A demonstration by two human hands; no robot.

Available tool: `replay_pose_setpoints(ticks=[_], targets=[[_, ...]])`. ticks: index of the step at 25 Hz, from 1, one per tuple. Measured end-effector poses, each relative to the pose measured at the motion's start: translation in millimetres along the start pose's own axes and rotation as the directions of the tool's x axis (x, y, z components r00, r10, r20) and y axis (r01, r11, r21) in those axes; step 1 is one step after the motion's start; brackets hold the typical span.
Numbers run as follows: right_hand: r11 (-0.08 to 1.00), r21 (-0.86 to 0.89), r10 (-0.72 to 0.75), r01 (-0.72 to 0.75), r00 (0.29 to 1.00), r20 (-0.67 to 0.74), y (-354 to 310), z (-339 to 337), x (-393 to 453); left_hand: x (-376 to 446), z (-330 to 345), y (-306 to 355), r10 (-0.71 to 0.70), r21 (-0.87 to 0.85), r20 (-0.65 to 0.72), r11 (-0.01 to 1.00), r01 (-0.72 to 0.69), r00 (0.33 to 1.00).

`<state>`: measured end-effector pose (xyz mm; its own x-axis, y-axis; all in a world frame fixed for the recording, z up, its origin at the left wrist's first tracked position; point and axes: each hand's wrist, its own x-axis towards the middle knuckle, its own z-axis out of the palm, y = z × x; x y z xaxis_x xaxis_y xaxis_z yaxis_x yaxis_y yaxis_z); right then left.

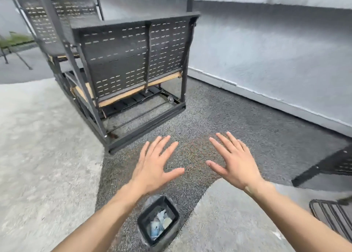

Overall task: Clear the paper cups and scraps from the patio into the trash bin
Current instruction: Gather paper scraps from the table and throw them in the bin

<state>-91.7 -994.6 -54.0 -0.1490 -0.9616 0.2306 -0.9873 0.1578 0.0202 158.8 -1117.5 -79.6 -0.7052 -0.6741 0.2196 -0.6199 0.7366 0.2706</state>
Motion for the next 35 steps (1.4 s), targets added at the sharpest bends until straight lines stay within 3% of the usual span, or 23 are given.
replay_pose_setpoints(ticks=[6, 11, 16, 22, 28, 35], targets=[[0.952, -0.084, 0.292, -0.293, 0.956, -0.025, 76, -64, -127, 29, 18, 128, 0.279, -0.062, -0.005, 0.958, -0.279, 0.960], [0.819, -0.111, 0.557, -0.563, 0.827, -0.079, 122, -112, -296, 10, 40, 281, 0.551, -0.161, 0.002, 0.824, -0.544, 0.834], [0.591, -0.156, 0.786, -0.791, 0.609, -0.109, 138, -164, -491, -60, 57, 446, 0.741, -0.279, -0.009, 0.643, -0.714, 0.671], [0.294, -0.208, 0.922, -0.933, 0.334, -0.194, 104, -225, -698, -171, 78, 621, 0.910, -0.408, -0.051, 0.356, -0.841, 0.411], [-0.020, -0.172, 0.962, -0.985, 0.028, -0.273, 51, -257, -838, -275, 89, 758, 0.985, -0.488, -0.094, 0.079, -0.869, 0.142], [-0.290, -0.186, 0.920, -0.939, -0.220, -0.323, 40, -270, -937, -348, 111, 885, 0.988, -0.585, -0.125, -0.143, -0.798, -0.086]])
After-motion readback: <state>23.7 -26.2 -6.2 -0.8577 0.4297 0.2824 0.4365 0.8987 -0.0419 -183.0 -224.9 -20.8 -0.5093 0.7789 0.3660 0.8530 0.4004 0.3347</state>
